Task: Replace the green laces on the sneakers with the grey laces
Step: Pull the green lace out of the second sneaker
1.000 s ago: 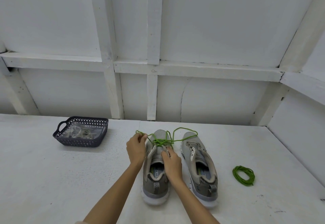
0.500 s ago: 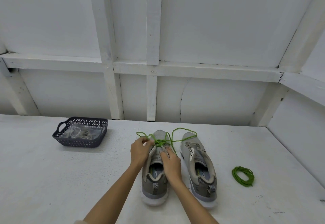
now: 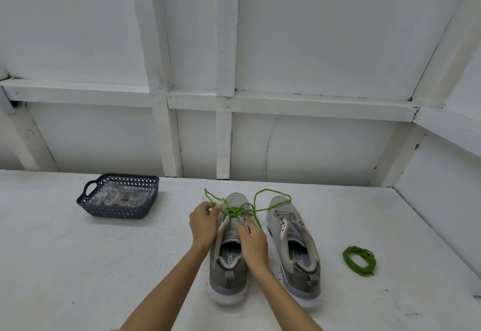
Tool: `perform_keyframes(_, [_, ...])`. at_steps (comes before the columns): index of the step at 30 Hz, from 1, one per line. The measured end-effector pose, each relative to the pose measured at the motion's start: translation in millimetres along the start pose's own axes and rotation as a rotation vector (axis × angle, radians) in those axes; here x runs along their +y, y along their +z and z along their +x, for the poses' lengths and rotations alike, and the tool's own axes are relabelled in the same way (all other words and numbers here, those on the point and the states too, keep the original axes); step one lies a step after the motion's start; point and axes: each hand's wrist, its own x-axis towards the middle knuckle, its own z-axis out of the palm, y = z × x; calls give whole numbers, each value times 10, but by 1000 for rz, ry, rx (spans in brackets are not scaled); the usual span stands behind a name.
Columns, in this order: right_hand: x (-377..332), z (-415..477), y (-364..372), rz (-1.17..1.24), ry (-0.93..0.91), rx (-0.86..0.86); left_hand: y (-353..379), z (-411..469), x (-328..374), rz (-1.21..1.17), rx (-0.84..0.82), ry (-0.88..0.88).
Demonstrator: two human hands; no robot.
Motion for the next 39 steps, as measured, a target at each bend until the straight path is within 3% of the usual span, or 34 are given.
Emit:
perform_keyframes(3, [-4, -6, -7, 2, 15, 0, -34, -5, 97, -128, 107, -28])
perform_keyframes(8, [-43, -30, -16, 18, 4, 4, -16, 59, 7, 103, -204, -28])
perform_keyframes(11, [-27, -24, 17, 10, 25, 0, -22, 37, 51, 35, -58, 45])
perform_keyframes(14, [-19, -22, 21, -16, 42, -3, -38, 19, 125, -74, 94, 11])
perform_keyframes(19, [-38, -25, 10, -7, 20, 16, -5, 16, -32, 86, -150, 26])
perform_keyframes(21, [-42, -28, 4, -12, 21, 11, 3, -4, -26, 89, -106, 31])
perform_keyframes(25, [-45, -29, -16, -1, 15, 9, -14, -32, 125, -41, 136, -1])
perform_keyframes(31, [-42, -42, -15, -6, 18, 20, 7, -54, 51, 30, -136, 23])
perform_keyframes(36, [-68, -50, -56, 6, 14, 11, -15, -46, 169, -90, 108, 13])
perform_keyframes(39, [-76, -50, -43, 14, 10, 12, -18, -38, 94, -76, 10, 12])
